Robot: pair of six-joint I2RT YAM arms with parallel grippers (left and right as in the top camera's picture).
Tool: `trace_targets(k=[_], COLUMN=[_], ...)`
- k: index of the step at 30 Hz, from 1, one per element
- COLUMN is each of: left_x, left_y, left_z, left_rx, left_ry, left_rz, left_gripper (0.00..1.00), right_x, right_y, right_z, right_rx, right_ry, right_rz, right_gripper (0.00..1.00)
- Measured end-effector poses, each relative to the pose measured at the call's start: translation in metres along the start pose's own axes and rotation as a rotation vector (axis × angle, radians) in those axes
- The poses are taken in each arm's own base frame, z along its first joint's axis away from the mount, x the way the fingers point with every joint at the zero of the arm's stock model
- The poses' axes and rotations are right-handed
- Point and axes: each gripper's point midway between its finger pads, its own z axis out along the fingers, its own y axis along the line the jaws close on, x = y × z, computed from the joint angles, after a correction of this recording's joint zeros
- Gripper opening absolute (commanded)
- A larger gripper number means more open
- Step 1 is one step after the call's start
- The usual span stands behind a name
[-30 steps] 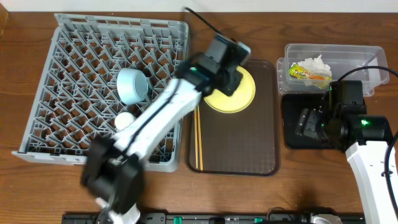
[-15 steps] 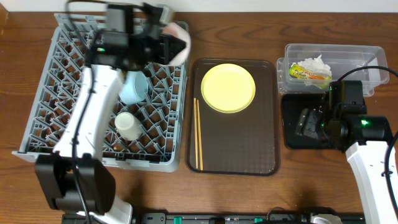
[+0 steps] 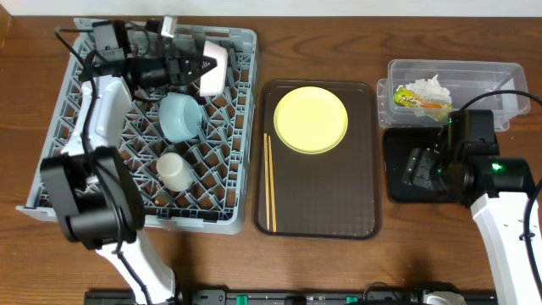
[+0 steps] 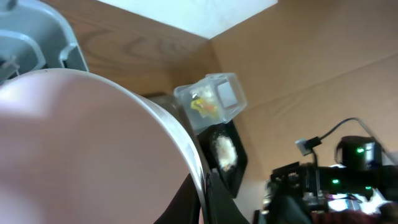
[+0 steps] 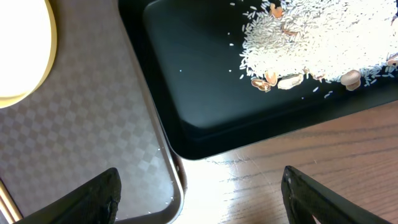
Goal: Sort waste into correct bins and load items into the dishwasher
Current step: 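Lower the white bowl into the rack's back row and open the left gripper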
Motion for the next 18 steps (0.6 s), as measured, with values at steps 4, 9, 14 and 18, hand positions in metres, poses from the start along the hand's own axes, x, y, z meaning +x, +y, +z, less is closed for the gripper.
trace_targets(k=[4,9,14,18], left_x=[0.002,0.003,-0.007,-0.015], left_y=[0.016,0.014,0.01,0.007], left_z=[-0.004,-0.005,-0.005,-0.006], left_rx=[0.052,0.109,0.132,0.141], left_ry=[-0.005,-0.002,-0.01,-0.016], left_rz=[-0.065,-0.081,-0.061,-0.068], left_gripper=[0.06,0.06,0.06,0.06], right_x=[0.0,0.0,0.001,0.001], right_y=[0.0,0.001,0.001,0.001], right_z=[0.0,0.0,0.0,0.0], right_rx=[0.0,-0.005,-0.007,-0.007], right_ry=[0.0,0.002,0.004,0.005], right_rz=[0.0,0.0,0.0,0.0], right_gripper=[0.8,0.8,0.8,0.8])
